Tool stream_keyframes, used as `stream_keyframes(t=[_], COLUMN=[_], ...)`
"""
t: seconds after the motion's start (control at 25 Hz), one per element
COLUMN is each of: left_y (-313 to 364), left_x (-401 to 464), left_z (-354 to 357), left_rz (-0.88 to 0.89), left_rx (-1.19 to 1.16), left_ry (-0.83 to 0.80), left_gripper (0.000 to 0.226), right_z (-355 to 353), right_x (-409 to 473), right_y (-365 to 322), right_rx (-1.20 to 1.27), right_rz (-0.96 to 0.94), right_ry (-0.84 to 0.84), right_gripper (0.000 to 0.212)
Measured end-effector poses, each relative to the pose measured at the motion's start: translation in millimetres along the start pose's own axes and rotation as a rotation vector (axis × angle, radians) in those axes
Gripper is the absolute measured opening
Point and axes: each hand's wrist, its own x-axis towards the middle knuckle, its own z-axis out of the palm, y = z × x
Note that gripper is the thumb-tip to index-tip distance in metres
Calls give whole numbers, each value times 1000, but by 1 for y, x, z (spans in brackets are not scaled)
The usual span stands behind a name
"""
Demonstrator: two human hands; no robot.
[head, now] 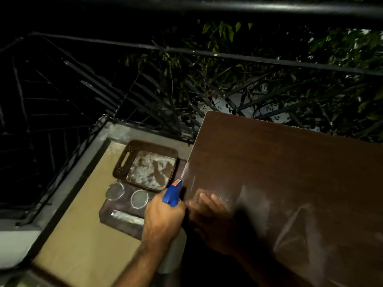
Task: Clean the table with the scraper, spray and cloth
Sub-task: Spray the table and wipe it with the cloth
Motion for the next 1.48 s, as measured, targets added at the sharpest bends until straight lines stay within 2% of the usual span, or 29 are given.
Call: stream_keyframes(t=[0.12,0.32,0.4,0.48,0.68,0.8,0.84,0.92,1.08,1.16,1.24,1.36,1.44,1.48], left_y=[-15,-39,-49,-58,-74,-79,-82,-90,-111,-114,-114,-109,-104,-102], left_x=[-9,-14,-15,-16,-24,-26,-27,-28,-31,-34,-36,-39,-40,-40], left_z=[-15,-19,-22,-27,-46,-54,-55,-59,-62,-64,-67,-73,-75,-75], left_rz=[-13,-54,-107,-139,-99,-116,-118,-116,-126,-118,-122,-85,-69,-53], left_rx=[11,2,-20,-29,37,48,50,50,50,51,31,23,12,12], left_ry=[-23,-63,-102,-125,-97,-92,-107,-125,-94,-98,-105,-118,-85,-70], left_gripper=[24,21,25,24,22,17,14,13,18,18,20,17,18,20], right_z=[-5,-30,-32,-23,11,25,21,15,0,1,15,35,34,25], right_x=[32,119,128,116,37,-10,-10,8,58,63,56,22,13,14], right_y=[13,56,54,35,-54,-99,-99,-78,-30,-34,-60,-130,-157,-162], right_rx=[-105,-20,-16,-6,-90,-44,-54,-141,-30,-1,-23,-138,-154,-154], right_rz=[39,476,540,487,71,-44,-59,-43,415,524,441,73,80,108], right_ry=[-50,9,15,12,-99,-129,-170,-149,-12,-5,-28,-145,-121,-53], right_gripper=[49,55,55,56,61,70,69,61,57,55,55,48,35,31])
